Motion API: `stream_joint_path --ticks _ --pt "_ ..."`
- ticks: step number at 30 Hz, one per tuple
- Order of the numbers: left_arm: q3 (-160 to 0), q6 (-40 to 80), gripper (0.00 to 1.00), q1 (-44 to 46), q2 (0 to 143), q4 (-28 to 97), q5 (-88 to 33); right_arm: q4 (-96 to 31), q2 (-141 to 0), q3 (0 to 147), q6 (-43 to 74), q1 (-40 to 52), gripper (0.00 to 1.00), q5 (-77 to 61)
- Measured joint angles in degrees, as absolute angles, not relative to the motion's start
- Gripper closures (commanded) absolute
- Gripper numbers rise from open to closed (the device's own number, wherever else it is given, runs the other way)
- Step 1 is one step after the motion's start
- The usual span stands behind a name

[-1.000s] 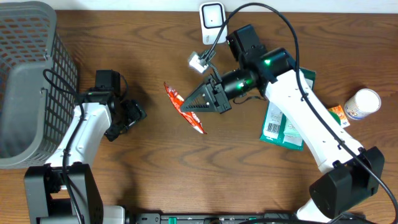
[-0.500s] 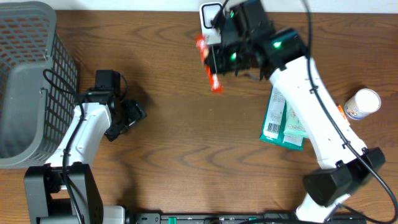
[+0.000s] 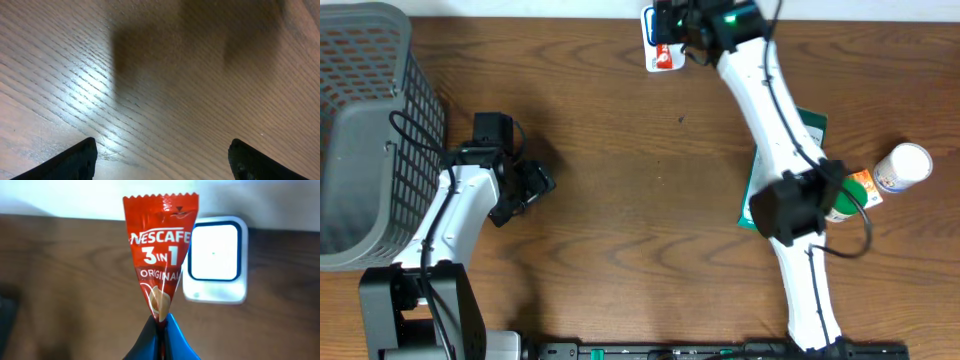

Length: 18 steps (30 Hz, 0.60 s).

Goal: Scan the item barcode
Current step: 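Raise the Nescafe stick with the right gripper to the scanner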

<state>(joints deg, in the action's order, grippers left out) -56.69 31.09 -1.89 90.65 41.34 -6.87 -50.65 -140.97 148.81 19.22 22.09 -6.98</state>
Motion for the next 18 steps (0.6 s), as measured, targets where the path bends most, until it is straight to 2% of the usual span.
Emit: stream_joint_path --ticks 8,18 --pt "-56.7 31.1 0.14 -1.9 90.7 41.5 -6.9 -41.6 -152.0 148.8 20.4 22.1 0.99 -0.1" --pt "-56.7 31.1 0.14 -1.9 90.7 41.5 -6.9 -38.5 -153.2 148.8 21.7 22.1 0.99 7.6"
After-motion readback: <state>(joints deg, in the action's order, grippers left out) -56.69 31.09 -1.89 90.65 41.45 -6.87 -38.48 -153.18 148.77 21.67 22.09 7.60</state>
